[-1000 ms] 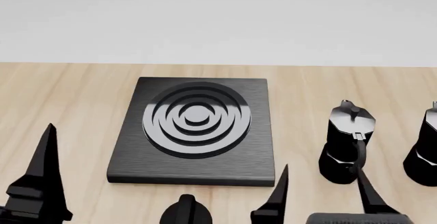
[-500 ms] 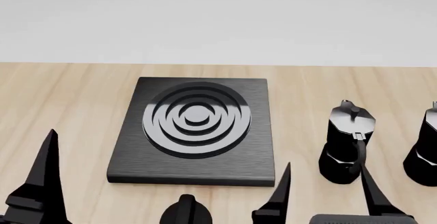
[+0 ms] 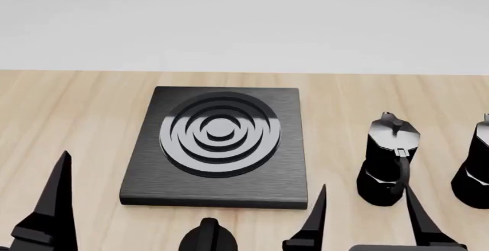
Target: Put the right moka pot on the stove.
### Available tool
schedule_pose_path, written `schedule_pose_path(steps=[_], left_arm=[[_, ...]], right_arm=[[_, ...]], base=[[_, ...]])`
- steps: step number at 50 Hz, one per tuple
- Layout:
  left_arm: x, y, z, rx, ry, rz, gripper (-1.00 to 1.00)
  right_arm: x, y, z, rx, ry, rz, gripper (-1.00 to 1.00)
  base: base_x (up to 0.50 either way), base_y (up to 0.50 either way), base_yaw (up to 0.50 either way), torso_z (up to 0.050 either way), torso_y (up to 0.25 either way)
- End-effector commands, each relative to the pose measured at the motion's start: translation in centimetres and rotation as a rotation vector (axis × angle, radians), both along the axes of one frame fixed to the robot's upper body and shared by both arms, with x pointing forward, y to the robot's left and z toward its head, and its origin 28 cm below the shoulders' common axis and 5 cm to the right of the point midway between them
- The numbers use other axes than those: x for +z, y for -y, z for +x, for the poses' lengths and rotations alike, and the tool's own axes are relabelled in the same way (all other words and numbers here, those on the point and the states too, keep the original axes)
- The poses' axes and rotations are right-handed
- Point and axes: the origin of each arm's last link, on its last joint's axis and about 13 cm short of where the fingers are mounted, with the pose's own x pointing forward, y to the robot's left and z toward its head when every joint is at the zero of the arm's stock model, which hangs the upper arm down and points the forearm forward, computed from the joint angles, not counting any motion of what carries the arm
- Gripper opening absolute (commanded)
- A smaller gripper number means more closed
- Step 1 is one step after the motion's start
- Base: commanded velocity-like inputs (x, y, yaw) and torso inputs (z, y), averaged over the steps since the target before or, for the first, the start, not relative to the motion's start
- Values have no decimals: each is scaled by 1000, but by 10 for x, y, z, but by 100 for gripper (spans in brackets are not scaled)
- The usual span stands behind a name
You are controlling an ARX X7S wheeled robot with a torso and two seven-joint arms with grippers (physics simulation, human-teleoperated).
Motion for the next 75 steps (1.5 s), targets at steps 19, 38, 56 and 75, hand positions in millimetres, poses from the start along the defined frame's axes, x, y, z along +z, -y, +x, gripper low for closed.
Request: schedule_pose_path(steps=[19,38,56,75], left_arm=[[0,0,-1,-11,7,1,100],[0,0,-1,-10,4,-4,100],[0,0,-2,-6,0,-6,100],[0,-1,-1,-1,-1,-7,100]], right_arm=[[-1,1,0,-6,1,-5,100],[-1,1,0,-9,-3,-9,100],[1,0,1,-10,5,-23,100],[0,1,1,-14,6,-23,100]], base=[[0,0,0,1,-90],[-1,0,0,2,-131],[-1,0,0,3,-131],[-1,0,0,2,-130]])
